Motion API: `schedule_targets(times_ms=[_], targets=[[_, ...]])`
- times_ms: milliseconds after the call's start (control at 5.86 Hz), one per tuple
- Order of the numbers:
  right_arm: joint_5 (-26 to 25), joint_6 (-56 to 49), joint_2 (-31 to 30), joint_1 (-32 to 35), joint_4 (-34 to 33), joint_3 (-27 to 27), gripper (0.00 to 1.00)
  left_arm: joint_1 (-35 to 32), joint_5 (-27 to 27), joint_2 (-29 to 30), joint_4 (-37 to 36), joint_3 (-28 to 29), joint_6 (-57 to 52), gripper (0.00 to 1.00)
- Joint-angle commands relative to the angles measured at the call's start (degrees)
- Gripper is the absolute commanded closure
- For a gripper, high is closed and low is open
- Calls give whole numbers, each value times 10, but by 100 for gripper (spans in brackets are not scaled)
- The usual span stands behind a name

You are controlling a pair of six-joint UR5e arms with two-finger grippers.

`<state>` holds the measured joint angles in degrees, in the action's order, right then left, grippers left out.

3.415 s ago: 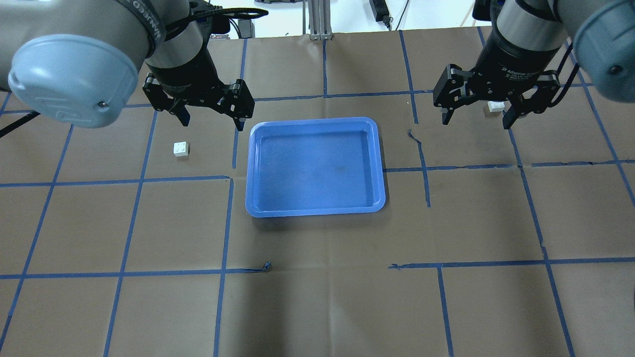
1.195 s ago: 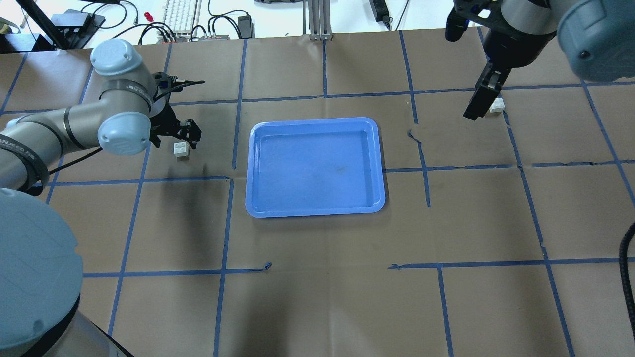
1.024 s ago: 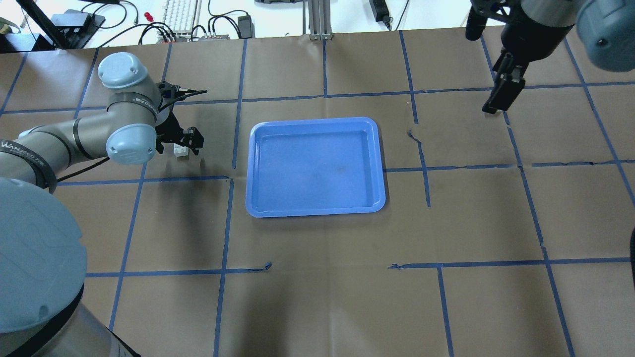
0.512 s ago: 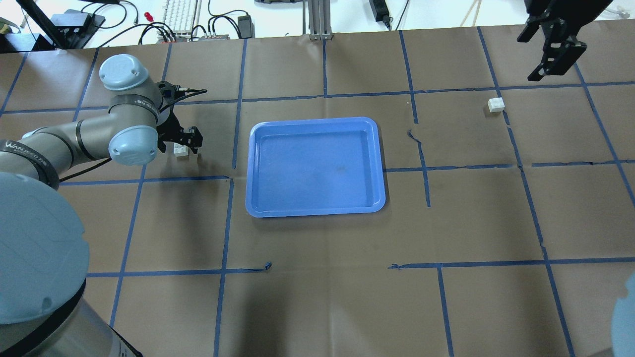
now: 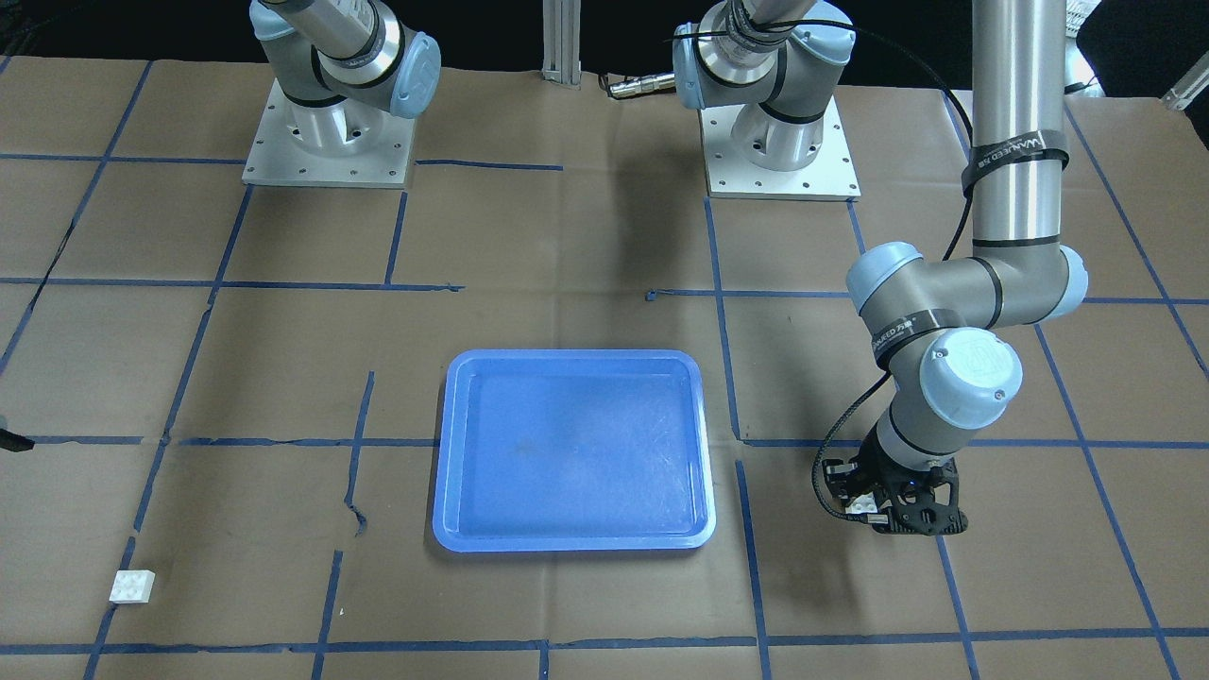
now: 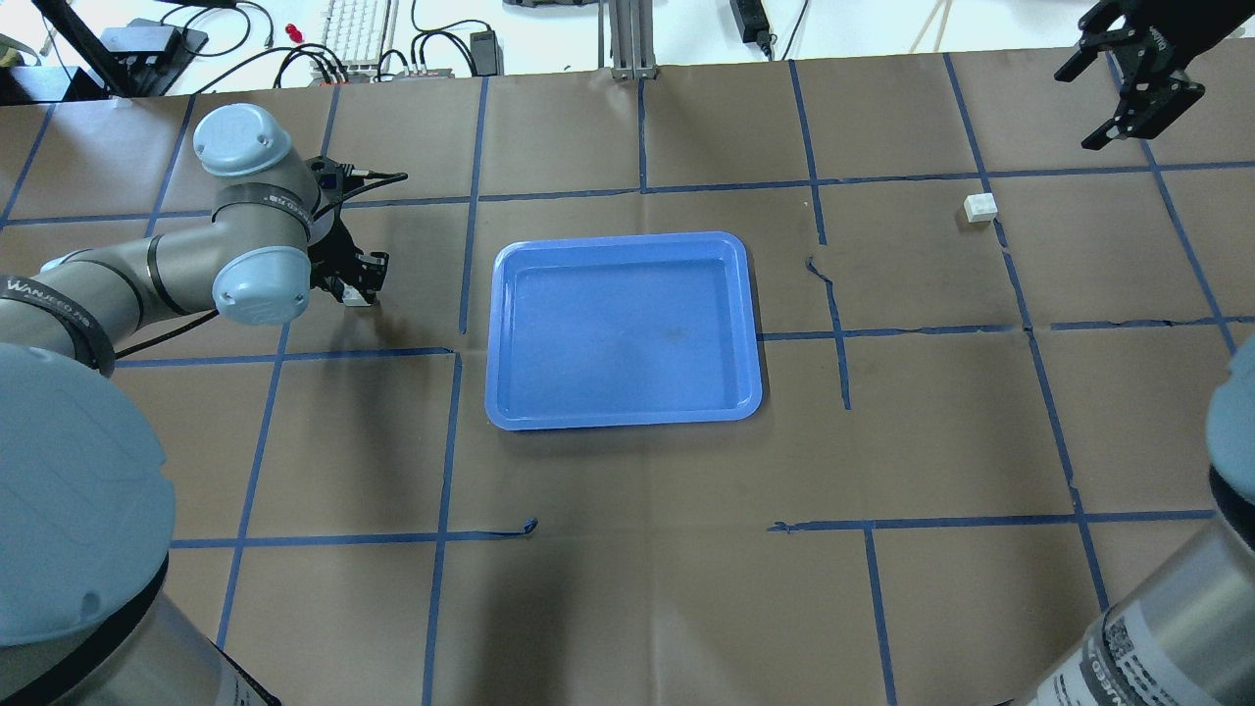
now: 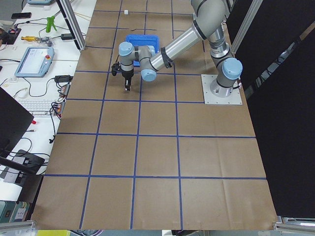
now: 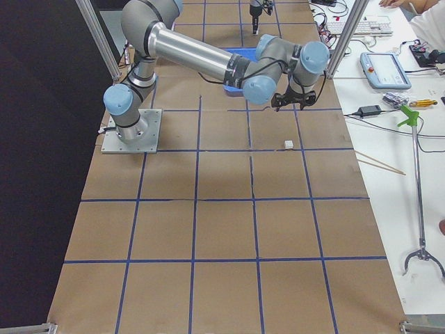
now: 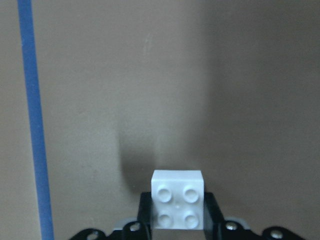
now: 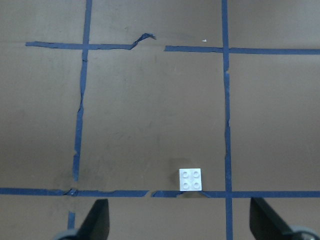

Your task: Assemble white blocks and place on blue tray

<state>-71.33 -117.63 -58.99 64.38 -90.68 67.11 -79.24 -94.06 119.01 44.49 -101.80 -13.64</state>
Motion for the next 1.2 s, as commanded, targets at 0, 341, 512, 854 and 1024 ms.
schedule_targets(times_ms=[0, 341, 512, 854, 1024], targets=[[81, -55, 89, -29, -1, -5, 0, -50, 3, -22, 8, 1, -57, 95], [118, -81, 139, -31, -11, -1, 0, -149, 23, -66, 80, 9, -150, 94], [119, -106, 157, -31, -12, -1, 0, -198, 47, -73, 95, 9, -255, 94], [120, -125, 175, -31, -31, 0, 0, -232, 50, -61, 93, -2, -513, 93], [119, -126, 182, -31, -34, 0, 0, -244, 52, -44, 92, -3, -608, 93]])
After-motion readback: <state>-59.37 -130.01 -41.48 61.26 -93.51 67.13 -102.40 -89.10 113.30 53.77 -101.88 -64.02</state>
